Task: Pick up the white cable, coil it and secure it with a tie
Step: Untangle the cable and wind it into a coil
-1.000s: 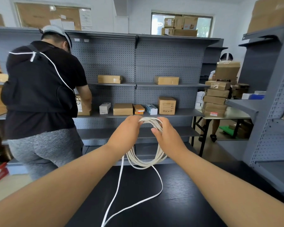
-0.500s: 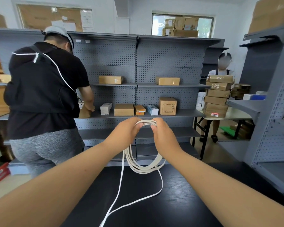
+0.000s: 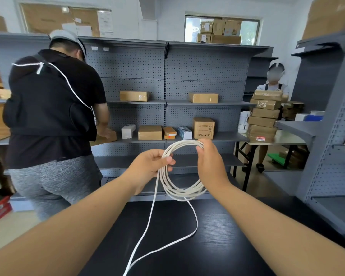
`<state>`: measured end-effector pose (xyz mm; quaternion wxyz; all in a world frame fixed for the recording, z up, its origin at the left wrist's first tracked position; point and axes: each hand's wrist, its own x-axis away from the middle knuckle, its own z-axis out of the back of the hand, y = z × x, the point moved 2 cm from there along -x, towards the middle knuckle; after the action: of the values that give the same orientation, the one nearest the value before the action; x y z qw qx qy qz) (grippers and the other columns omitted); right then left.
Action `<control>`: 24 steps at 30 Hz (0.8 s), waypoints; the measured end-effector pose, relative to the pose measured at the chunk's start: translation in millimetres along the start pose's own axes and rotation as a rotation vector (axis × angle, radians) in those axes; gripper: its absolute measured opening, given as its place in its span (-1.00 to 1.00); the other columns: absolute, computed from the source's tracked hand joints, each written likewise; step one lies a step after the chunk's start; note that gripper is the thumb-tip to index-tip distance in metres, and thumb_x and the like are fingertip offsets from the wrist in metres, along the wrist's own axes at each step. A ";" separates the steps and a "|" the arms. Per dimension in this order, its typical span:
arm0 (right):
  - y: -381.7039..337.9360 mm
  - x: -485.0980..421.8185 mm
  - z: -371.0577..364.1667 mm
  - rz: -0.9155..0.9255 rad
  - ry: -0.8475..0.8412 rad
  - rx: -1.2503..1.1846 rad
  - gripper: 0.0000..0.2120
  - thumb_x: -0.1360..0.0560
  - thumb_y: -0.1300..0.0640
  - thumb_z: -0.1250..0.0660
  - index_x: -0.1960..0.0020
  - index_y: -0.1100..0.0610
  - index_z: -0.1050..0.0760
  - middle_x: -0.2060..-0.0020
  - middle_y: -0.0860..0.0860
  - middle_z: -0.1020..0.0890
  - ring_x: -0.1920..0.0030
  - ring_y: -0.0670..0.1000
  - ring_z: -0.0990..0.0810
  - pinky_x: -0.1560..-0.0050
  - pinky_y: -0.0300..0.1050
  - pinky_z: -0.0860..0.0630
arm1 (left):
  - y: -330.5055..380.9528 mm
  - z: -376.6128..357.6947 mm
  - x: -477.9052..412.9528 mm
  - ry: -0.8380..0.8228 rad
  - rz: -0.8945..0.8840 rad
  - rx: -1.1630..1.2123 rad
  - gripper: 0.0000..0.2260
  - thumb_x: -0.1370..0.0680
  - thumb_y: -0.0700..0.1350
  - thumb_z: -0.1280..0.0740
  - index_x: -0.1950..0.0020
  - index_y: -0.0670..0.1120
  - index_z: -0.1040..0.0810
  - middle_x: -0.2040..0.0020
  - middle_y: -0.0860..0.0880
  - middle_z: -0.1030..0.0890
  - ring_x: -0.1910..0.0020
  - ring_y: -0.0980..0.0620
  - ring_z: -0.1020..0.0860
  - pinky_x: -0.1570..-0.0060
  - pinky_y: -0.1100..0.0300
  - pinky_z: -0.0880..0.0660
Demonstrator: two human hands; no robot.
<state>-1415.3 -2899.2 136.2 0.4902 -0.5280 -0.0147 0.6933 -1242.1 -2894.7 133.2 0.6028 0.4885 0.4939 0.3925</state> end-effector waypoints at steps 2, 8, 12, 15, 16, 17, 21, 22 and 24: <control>-2.3 1.1 -0.3 -0.034 0.055 -0.035 -0.80 -0.60 0.19 -0.08 -0.15 0.22 -0.39 0.06 -0.01 -0.43 0.08 -0.03 -0.36 0.19 -0.28 -0.17 | -0.4 -6.0 0.0 0.076 -0.094 -0.056 -0.94 -0.56 -0.14 -0.28 0.06 -0.02 -0.54 0.16 0.03 -0.68 0.19 0.10 -0.65 0.11 0.28 -0.55; -5.9 4.9 -3.0 -0.116 0.090 -0.161 -0.80 -0.60 0.15 -0.08 -0.16 0.18 -0.39 0.05 0.04 -0.50 0.05 0.08 -0.49 0.02 -0.06 -0.46 | -2.9 -17.0 4.8 0.254 -0.315 -0.360 -0.89 -0.60 -0.03 -0.15 0.09 0.11 -0.42 0.32 0.09 -0.48 0.41 0.22 -0.48 0.30 0.38 -0.46; 0.2 4.4 -0.7 -0.135 -0.035 -0.144 -0.86 -0.60 0.11 -0.08 -0.07 0.11 -0.38 0.12 0.03 -0.51 0.08 0.16 -0.56 0.07 0.03 -0.49 | 7.4 -12.8 4.3 0.297 -0.424 -0.627 -0.93 -0.61 -0.02 -0.13 0.02 0.04 -0.39 0.35 0.13 -0.42 0.35 0.20 -0.43 0.35 0.45 -0.32; 3.7 1.9 2.0 -0.117 -0.124 -0.117 -0.92 -0.58 0.13 -0.11 -0.04 0.06 -0.36 0.10 0.02 -0.53 0.04 0.10 -0.57 0.09 -0.08 -0.42 | 17.4 -10.6 3.6 0.258 -0.446 -0.767 -0.91 -0.61 -0.03 -0.13 0.06 -0.01 -0.35 0.35 0.06 -0.43 0.35 0.11 -0.41 0.38 0.30 -0.27; 3.2 0.9 3.2 -0.100 -0.150 -0.108 -0.89 -0.58 0.14 -0.12 -0.08 0.07 -0.36 0.07 0.00 -0.53 0.01 0.08 -0.56 0.07 -0.10 -0.41 | 20.7 -10.2 3.5 0.235 -0.450 -0.830 -0.88 -0.61 -0.03 -0.13 0.05 -0.05 -0.35 0.33 0.02 -0.45 0.33 0.04 -0.42 0.38 0.23 -0.23; 1.9 -0.1 4.2 -0.078 -0.177 -0.102 -0.85 -0.58 0.15 -0.13 -0.14 0.09 -0.36 0.04 -0.02 -0.52 -0.01 0.05 -0.55 0.06 -0.12 -0.38 | 24.2 -10.6 3.6 0.202 -0.452 -0.889 -0.86 -0.61 -0.02 -0.13 0.03 -0.08 -0.37 0.29 -0.02 -0.48 0.30 -0.02 -0.44 0.33 0.17 -0.25; -7.4 -2.6 2.5 -0.002 -0.332 -0.079 -0.70 -0.58 0.16 -0.13 -0.31 0.11 -0.31 -0.02 -0.07 -0.44 0.00 -0.03 -0.47 -0.01 -0.17 -0.33 | 34.3 -14.3 3.7 0.019 -0.410 -1.086 -0.80 -0.61 -0.01 -0.14 -0.08 -0.13 -0.40 0.15 -0.14 -0.56 0.18 -0.11 -0.50 0.17 0.02 -0.40; -9.3 -2.6 0.8 0.005 -0.371 -0.055 -0.70 -0.59 0.15 -0.12 -0.32 0.11 -0.30 -0.02 -0.07 -0.42 0.01 -0.04 -0.44 -0.02 -0.16 -0.34 | 35.8 -14.5 3.1 -0.012 -0.392 -1.131 -0.78 -0.61 0.00 -0.14 -0.10 -0.14 -0.41 0.13 -0.14 -0.56 0.17 -0.11 -0.51 0.16 0.03 -0.39; -11.0 -1.3 -1.4 0.015 -0.409 0.001 -0.72 -0.60 0.13 -0.09 -0.30 0.12 -0.32 0.01 -0.05 -0.43 0.05 -0.02 -0.44 0.01 -0.09 -0.41 | 37.2 -13.0 1.2 -0.048 -0.358 -1.178 -0.76 -0.61 0.00 -0.14 -0.13 -0.15 -0.41 0.12 -0.12 -0.56 0.16 -0.09 -0.50 0.16 0.05 -0.38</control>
<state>-1407.0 -2895.1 142.4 0.4720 -0.3763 -0.1096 0.7897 -1254.2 -2882.9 168.8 0.8389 -0.0086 0.2546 0.4810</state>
